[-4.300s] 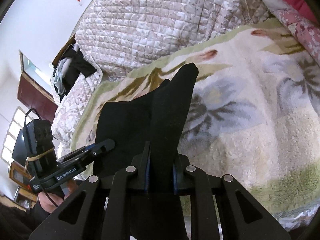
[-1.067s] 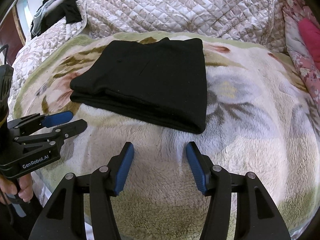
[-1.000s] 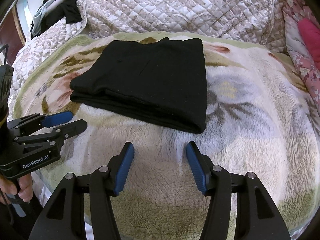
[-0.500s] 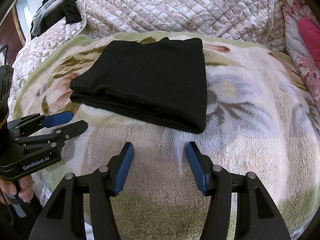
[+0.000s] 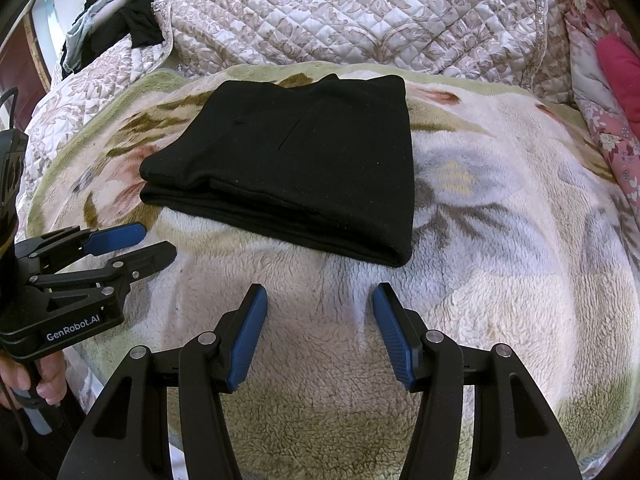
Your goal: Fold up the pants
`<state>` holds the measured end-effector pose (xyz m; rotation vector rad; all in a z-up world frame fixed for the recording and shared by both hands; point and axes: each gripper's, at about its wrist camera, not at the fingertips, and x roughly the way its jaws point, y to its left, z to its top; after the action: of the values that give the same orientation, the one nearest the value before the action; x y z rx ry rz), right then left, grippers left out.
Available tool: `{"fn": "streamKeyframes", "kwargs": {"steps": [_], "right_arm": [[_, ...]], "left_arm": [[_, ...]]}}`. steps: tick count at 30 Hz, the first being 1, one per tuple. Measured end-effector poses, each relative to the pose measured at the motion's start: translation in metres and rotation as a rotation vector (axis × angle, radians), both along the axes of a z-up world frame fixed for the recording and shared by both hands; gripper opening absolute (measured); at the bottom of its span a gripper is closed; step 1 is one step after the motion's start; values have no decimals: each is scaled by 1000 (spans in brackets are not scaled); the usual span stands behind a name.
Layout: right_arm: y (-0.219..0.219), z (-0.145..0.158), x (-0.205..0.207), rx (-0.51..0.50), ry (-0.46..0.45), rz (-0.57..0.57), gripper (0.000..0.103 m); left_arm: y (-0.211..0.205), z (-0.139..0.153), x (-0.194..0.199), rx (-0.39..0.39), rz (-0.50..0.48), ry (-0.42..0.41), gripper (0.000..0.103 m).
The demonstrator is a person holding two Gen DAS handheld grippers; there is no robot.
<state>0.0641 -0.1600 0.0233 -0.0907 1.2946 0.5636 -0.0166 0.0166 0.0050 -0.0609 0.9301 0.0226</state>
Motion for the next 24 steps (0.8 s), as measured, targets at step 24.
{"fn": "streamKeyframes", "kwargs": {"steps": [24], "right_arm": [[0,-2,1,-4,10,6,59]], "left_arm": [[0,-3,-1,-2,3,17,53]]}}
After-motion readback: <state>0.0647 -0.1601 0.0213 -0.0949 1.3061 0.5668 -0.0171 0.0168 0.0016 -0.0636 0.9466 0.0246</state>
